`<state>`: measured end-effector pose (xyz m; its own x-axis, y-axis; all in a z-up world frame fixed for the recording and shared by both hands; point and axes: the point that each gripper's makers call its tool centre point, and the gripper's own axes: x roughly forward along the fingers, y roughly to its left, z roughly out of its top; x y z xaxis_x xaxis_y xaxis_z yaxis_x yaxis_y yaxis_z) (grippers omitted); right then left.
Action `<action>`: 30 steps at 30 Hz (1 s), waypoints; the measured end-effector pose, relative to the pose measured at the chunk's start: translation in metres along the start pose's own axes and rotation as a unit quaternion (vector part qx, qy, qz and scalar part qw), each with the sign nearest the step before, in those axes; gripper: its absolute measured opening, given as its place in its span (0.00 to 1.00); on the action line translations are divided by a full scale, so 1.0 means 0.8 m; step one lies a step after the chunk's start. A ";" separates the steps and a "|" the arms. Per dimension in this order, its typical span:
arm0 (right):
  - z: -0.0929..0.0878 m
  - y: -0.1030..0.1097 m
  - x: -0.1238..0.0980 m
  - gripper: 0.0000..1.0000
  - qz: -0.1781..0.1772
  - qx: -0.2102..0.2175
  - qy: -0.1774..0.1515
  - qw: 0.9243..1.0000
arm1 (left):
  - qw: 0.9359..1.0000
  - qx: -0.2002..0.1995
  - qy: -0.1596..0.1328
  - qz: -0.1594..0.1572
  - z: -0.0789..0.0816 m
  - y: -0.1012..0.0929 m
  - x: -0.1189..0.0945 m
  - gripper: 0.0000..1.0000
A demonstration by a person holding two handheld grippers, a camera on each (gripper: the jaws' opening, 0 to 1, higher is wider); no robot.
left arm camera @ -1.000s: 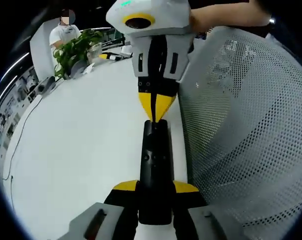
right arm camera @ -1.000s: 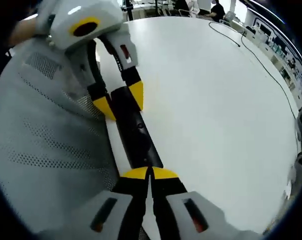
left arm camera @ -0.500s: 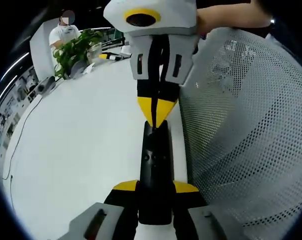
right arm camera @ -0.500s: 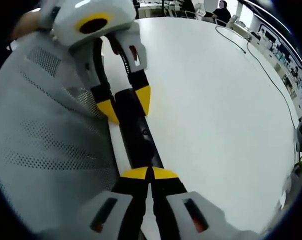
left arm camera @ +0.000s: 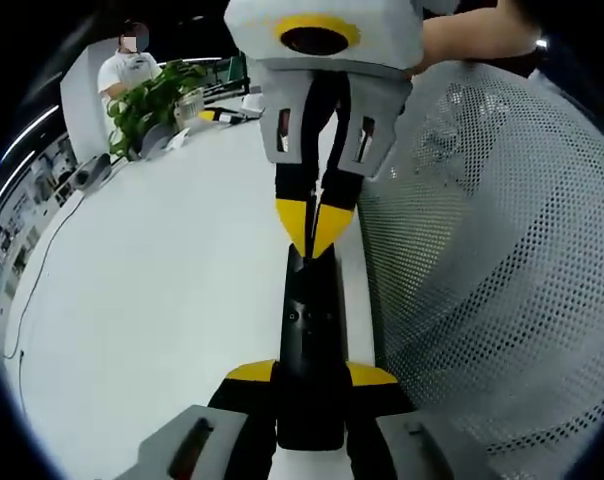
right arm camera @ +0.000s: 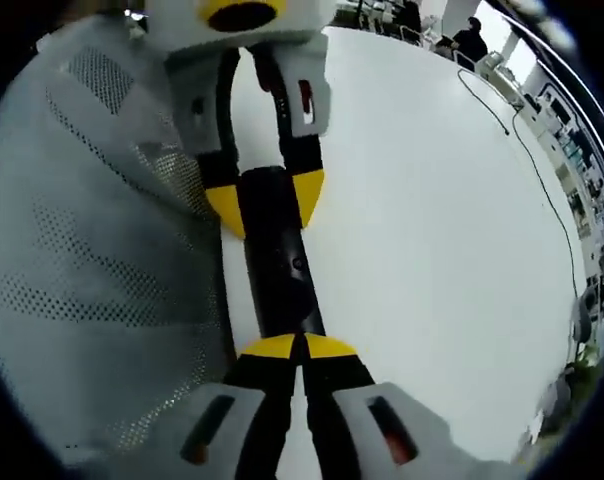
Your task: Press the specified remote control buttons in sequence, fully releasing each button before pressing the next.
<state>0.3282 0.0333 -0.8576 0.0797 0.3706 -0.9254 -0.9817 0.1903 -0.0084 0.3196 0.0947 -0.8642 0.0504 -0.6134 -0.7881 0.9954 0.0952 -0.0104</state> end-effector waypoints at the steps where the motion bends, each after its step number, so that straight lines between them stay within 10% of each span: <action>1: 0.000 -0.001 0.000 0.00 0.002 0.015 -0.012 1.000 | 1.000 0.000 -0.001 0.000 0.000 0.000 0.000 0.24; 11: 0.010 -0.006 -0.008 0.00 0.006 0.068 -0.062 0.996 | 1.000 -0.001 -0.002 0.000 0.000 0.000 -0.001 0.24; 30: 0.017 0.006 0.005 0.00 0.021 -0.047 -0.028 0.998 | 1.000 0.000 -0.003 -0.001 0.000 -0.001 -0.001 0.24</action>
<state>0.3257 0.0477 -0.8561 0.0446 0.4264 -0.9035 -0.9961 0.0876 -0.0078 0.3190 0.0953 -0.8637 0.0491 -0.6185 -0.7843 0.9955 0.0941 -0.0118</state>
